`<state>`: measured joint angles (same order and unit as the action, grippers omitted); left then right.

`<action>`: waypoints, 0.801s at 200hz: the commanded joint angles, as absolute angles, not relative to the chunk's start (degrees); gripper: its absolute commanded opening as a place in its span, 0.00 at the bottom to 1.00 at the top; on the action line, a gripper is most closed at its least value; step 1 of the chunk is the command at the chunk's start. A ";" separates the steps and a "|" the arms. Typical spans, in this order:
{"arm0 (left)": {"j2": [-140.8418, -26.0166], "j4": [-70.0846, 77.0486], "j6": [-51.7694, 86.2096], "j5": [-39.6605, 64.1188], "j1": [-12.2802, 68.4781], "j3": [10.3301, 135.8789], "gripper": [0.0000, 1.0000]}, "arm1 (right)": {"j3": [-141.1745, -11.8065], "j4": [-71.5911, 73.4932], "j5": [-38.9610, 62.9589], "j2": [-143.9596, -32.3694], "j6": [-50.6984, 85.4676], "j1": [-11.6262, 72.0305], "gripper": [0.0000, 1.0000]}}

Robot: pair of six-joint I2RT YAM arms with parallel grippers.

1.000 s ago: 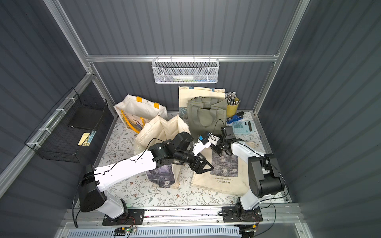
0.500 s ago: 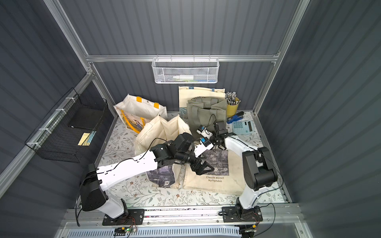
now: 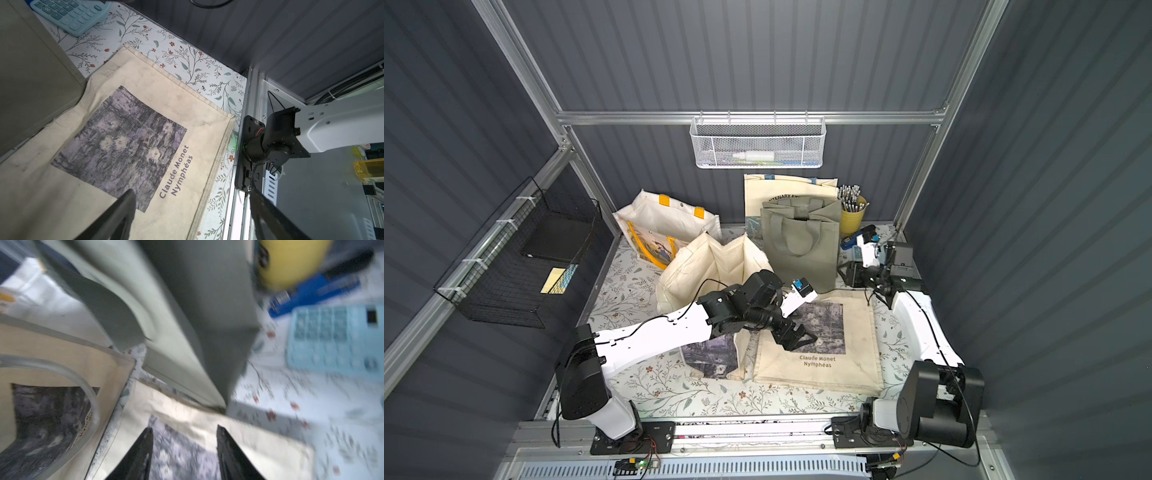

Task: Put away the canvas bag
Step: Adjust the canvas bag at the center of the board.

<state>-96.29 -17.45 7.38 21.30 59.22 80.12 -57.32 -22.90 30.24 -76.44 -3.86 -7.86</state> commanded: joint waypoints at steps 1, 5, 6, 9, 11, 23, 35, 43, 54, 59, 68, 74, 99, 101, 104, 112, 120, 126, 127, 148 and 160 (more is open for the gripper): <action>-96.90 -16.14 5.23 21.20 58.80 81.98 0.86 | -54.96 -37.89 22.43 -74.18 -2.81 -8.64 0.48; -96.92 -16.18 5.11 21.21 58.73 82.13 0.86 | -55.18 -38.32 21.21 -73.82 -2.79 -8.69 0.47; -96.93 -16.18 5.10 21.20 58.72 82.15 0.86 | -55.23 -38.36 21.02 -73.73 -2.76 -8.70 0.47; -96.92 -16.13 4.96 21.22 58.68 82.24 0.86 | -55.35 -38.48 20.56 -73.51 -2.60 -8.62 0.46; -96.89 -16.16 4.95 21.19 58.64 82.30 0.86 | -55.41 -38.54 20.39 -73.48 -2.63 -8.62 0.46; -96.78 -16.22 4.84 20.67 58.30 82.68 0.85 | -57.21 -41.07 19.71 -74.92 -3.35 -8.68 0.46; -96.09 -16.12 5.20 19.78 57.77 82.81 0.85 | -59.85 -44.59 17.80 -78.56 -4.90 -8.45 0.44; -95.36 -15.94 5.65 19.10 57.36 82.59 0.84 | -61.21 -46.22 15.97 -81.17 -5.78 -8.30 0.44; -93.99 -14.87 6.72 18.84 56.52 81.57 0.84 | -61.76 -46.14 12.18 -84.09 -5.74 -7.84 0.43; -93.14 -14.20 7.16 18.72 56.23 80.99 0.84 | -61.56 -45.90 11.49 -85.30 -5.76 -7.63 0.43; -91.80 -12.81 8.08 18.44 55.79 80.00 0.84 | -61.37 -45.34 9.68 -87.62 -5.84 -7.17 0.43; -90.80 -12.06 8.41 17.85 55.71 79.60 0.84 | -60.86 -44.80 8.30 -89.28 -6.00 -6.83 0.43; -87.82 -11.24 8.30 14.34 55.26 79.37 0.83 | -61.85 -44.33 1.45 -97.87 -7.25 -2.21 0.43; -87.52 -11.29 8.20 14.04 55.28 79.34 0.83 | -62.07 -44.37 0.95 -98.60 -7.22 -1.89 0.43; -87.15 -11.33 8.06 13.48 55.16 79.31 0.83 | -62.60 -44.46 0.17 -99.86 -6.88 -1.31 0.42; -86.12 -11.50 7.85 12.29 54.91 79.26 0.83 | -64.12 -44.12 -1.96 -103.44 -6.02 -0.39 0.37; -85.02 -11.67 7.66 11.73 54.53 79.10 0.83 | -65.27 -43.46 -3.48 -106.11 -5.37 -0.26 0.30; -84.17 -11.85 7.40 11.16 54.33 79.07 0.83 | -65.71 -42.58 -4.65 -107.48 -5.03 -0.26 0.27; -84.05 -11.90 7.39 11.03 54.24 79.04 0.83 | -65.81 -42.47 -4.92 -107.62 -4.97 -0.26 0.27; -81.56 -12.71 7.12 8.93 53.34 78.79 0.83 | -65.93 -39.35 -10.93 -107.23 -4.76 -0.35 0.29; -80.51 -12.86 7.12 8.01 53.00 78.54 0.83 | -65.37 -37.71 -13.29 -105.54 -5.69 -0.77 0.29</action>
<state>-83.57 -12.53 7.68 11.55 53.91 79.79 -66.52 -42.68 -3.64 -105.25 -5.52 -0.03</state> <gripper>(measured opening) 0.829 0.290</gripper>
